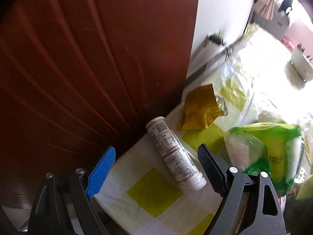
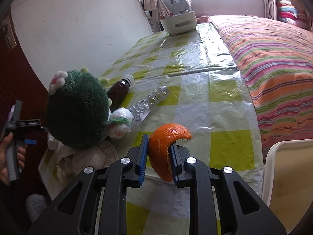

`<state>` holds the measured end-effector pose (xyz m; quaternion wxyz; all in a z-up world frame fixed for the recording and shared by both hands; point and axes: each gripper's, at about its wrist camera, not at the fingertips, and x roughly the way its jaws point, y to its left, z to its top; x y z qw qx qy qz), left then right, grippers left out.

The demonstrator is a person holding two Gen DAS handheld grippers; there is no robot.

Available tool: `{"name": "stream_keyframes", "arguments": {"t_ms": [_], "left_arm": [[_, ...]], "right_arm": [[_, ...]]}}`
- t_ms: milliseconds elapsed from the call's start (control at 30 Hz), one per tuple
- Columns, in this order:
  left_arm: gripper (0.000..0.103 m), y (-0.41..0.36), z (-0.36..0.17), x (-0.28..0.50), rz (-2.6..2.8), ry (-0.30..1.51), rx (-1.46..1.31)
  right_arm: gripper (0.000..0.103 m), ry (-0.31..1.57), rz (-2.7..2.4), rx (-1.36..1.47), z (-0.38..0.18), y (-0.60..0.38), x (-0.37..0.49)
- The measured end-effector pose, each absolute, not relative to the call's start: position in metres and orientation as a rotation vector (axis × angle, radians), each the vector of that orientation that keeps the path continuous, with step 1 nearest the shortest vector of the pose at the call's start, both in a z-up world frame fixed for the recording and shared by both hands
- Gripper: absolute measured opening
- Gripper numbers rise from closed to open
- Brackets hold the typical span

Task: Collect trash
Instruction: 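Grasp the white spray can with the left gripper and lift it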

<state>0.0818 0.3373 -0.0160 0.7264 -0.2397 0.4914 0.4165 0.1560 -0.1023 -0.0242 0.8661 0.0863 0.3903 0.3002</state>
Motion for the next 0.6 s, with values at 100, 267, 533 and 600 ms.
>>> {"name": "stream_keyframes", "arguments": {"t_ms": [100, 267, 533, 600], "left_arm": [[0.084, 0.349, -0.027, 0.092, 0.922, 1.156, -0.572], [0.079, 0.361, -0.044, 0.096, 0.924, 1.218, -0.643], [0.035, 0.367, -0.051, 0.086, 0.856, 1.188, -0.654], [0.031, 0.363, -0.051, 0.079, 0.808, 1.163, -0.645]], "right_arm": [[0.021, 0.807, 0.642, 0.203, -0.02, -0.108, 0.154], [0.022, 0.794, 0.658, 0.221, -0.015, -0.116, 0.15], [0.023, 0.779, 0.643, 0.235, -0.013, -0.125, 0.148], [0.023, 0.768, 0.63, 0.233, -0.011, -0.127, 0.147]]}}
